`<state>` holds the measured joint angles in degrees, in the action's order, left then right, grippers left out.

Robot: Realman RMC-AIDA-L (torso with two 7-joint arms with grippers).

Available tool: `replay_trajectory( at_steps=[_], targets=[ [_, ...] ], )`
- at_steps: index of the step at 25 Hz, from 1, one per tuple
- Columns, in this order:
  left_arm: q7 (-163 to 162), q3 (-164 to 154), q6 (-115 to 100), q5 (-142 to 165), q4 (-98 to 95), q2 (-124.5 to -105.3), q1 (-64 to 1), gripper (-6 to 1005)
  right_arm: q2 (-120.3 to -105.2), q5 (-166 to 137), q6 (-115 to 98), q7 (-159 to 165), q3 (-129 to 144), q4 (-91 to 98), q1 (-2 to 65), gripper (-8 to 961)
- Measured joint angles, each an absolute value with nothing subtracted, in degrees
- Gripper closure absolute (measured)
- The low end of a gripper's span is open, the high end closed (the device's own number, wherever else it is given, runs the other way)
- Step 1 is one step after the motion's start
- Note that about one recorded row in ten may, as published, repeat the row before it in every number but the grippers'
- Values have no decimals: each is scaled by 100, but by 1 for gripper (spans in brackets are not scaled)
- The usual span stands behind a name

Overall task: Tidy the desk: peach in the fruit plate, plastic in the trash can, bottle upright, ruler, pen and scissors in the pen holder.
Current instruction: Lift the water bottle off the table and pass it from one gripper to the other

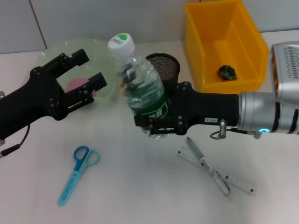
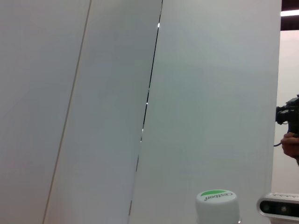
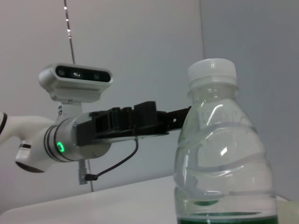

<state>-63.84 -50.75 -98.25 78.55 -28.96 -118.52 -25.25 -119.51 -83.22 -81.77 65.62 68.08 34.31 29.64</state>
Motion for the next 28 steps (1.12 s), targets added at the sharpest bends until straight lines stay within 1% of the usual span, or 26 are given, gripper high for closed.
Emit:
replay_trajectory(
  at_steps=[14, 28],
  targets=[
    [-6445, -5094, -9955, 7856, -2803, -11848, -2600, 257, -11966, -8304, -7970, 6638, 7212, 3119, 3424, 151],
    [-6435, -5088, -9958, 7830, -2668, -11854, -2676, 272, -11973, -8296, -7970, 6645, 7288, 3035, 3557, 147]
  ],
)
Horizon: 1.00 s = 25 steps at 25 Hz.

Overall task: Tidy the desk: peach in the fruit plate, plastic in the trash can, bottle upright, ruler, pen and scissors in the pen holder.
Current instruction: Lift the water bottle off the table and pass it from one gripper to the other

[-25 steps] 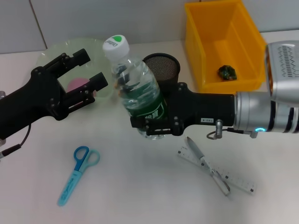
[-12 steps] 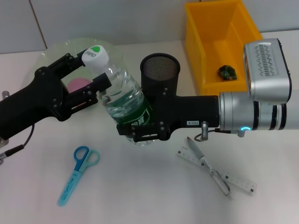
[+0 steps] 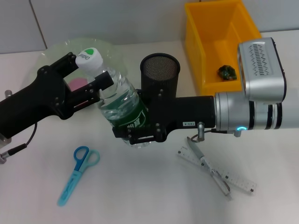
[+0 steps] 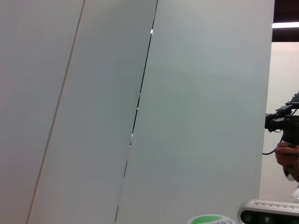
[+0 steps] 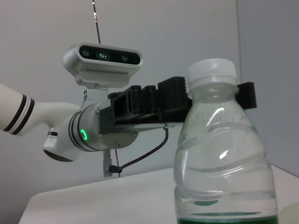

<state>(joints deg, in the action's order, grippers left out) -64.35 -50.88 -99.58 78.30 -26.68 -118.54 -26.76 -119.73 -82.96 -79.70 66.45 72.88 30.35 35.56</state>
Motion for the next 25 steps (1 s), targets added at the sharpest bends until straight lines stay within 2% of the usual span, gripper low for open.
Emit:
replay_trajectory(
  at_steps=[17, 22, 25],
  targets=[
    [-6598, -5041, -9784, 7821, -2599, -11850, -2798, 291, -11970, -8281, -8003, 6667, 7312, 3072, 3559, 141],
    [-6649, -5034, -9775, 7821, -2601, -11848, -2798, 497, -11970, -8279, -8004, 6664, 7312, 3076, 3559, 140],
    [-6670, -5034, -9775, 7821, -2601, -11845, -2798, 494, -11970, -8279, -8007, 6663, 7312, 3076, 3559, 139]
  ],
)
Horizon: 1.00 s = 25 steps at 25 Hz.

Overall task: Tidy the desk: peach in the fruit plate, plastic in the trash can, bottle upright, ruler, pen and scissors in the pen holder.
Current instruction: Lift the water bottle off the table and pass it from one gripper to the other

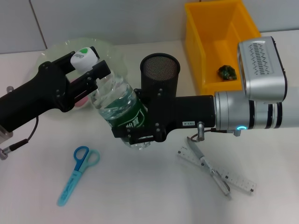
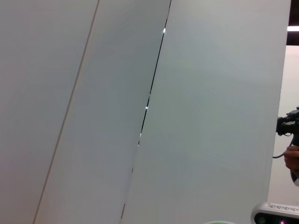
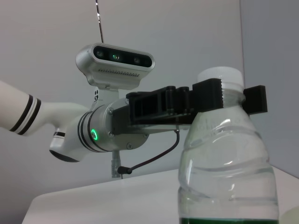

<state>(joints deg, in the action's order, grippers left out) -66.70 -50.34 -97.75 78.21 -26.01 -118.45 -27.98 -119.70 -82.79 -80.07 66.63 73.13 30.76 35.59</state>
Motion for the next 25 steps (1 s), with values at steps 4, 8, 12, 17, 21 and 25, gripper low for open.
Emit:
replay_trajectory(
  at_steps=[4, 8, 12, 17, 21, 25],
  targets=[
    [-6716, -5033, -9800, 7821, -2601, -11839, -2795, 500, -11970, -8279, -8025, 6635, 7313, 3076, 3559, 138],
    [-6760, -5028, -9810, 7821, -2602, -11839, -2794, 534, -11970, -8279, -8026, 6619, 7312, 3076, 3559, 136],
    [-6783, -5004, -9846, 7737, -2562, -11847, -2775, 559, -11971, -8269, -8037, 6613, 7312, 3079, 3561, 135],
    [-6785, -4999, -9912, 7659, -2528, -11836, -2765, 559, -11971, -8266, -8044, 6605, 7311, 3079, 3561, 134],
    [-6767, -5025, -9976, 7645, -2528, -11831, -2766, 559, -11971, -8267, -8048, 6602, 7313, 3077, 3559, 132],
    [-6745, -5028, -9993, 7622, -2530, -11829, -2774, 558, -11971, -8158, -8033, 6562, 7311, 3045, 3541, 131]
  ],
)
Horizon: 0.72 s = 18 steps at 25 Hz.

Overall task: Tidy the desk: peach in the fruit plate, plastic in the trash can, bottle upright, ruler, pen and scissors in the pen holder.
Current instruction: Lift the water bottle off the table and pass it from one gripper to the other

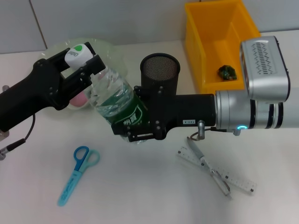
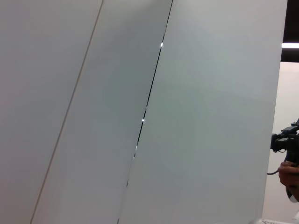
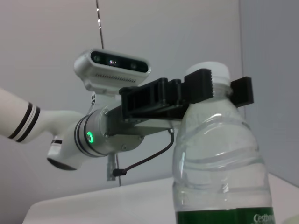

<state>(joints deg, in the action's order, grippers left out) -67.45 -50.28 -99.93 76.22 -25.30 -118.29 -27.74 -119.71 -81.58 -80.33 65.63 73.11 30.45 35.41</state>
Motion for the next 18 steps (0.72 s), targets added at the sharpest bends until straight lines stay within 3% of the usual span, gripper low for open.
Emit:
replay_trajectory(
  at_steps=[18],
  targets=[
    [-6709, -5019, -10067, 7638, -2530, -11824, -2750, 557, -11962, -7994, -8128, 6300, 7377, 2953, 3463, 125]
  ],
)
